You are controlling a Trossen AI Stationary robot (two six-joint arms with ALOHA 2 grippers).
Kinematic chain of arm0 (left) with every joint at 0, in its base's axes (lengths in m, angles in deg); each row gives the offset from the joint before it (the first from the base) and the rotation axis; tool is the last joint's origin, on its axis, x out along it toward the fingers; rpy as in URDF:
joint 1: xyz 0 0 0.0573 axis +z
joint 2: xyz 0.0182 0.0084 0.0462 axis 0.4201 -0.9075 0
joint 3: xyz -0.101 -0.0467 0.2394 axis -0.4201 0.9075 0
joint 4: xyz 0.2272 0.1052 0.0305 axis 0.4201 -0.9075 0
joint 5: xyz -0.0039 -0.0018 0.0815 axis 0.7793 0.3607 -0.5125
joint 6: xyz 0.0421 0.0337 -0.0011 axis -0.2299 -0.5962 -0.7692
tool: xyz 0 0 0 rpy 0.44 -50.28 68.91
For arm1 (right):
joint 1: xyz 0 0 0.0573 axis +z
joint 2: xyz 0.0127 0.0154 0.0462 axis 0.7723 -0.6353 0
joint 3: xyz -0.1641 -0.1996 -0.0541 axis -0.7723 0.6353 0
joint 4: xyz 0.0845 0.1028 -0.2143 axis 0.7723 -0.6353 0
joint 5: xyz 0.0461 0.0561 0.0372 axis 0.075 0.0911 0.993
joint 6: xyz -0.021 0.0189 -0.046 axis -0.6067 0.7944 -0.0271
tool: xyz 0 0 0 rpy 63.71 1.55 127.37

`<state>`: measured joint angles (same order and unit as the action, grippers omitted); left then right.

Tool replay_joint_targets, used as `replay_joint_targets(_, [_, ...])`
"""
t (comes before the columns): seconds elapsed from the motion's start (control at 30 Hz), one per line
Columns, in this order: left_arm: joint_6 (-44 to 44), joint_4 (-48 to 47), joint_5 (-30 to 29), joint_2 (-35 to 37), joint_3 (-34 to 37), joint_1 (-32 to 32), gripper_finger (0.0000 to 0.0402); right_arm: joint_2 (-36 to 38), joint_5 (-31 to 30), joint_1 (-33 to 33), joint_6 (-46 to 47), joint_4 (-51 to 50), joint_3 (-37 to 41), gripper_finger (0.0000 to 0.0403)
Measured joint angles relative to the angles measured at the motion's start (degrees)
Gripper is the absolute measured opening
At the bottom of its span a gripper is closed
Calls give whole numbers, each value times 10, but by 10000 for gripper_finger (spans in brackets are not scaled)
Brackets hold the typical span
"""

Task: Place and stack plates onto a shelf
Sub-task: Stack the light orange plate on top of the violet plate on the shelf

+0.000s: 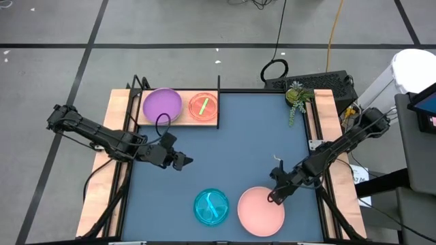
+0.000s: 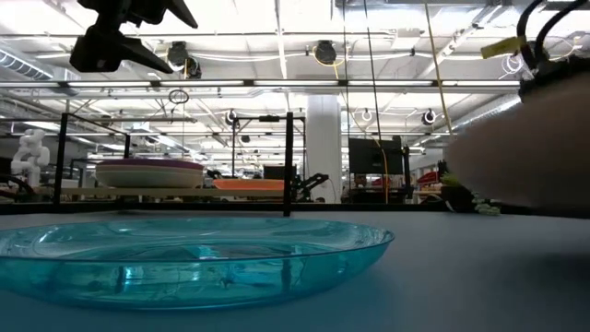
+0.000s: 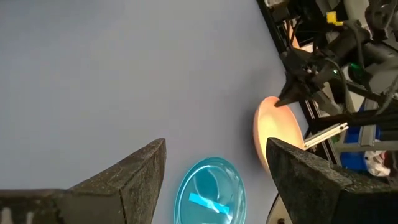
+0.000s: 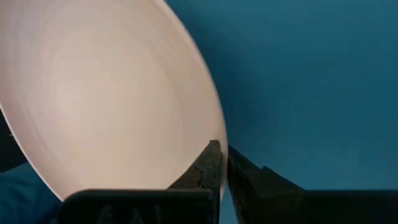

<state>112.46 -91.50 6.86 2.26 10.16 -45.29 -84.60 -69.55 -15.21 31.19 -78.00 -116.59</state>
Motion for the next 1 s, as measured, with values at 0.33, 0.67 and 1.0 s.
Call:
replay_joint_targets(0.33, [14, 0, -35, 0, 0, 0, 281, 63, -71, 0, 56, -7, -25, 1])
replay_joint_targets(0.67, [2, 47, -47, 0, 0, 0, 300, 74, -77, -14, 66, -125, -108, 0])
replay_joint_targets(1.0, [32, 119, -29, 0, 0, -2, 371, 74, -163, -22, 56, -213, -191, 0])
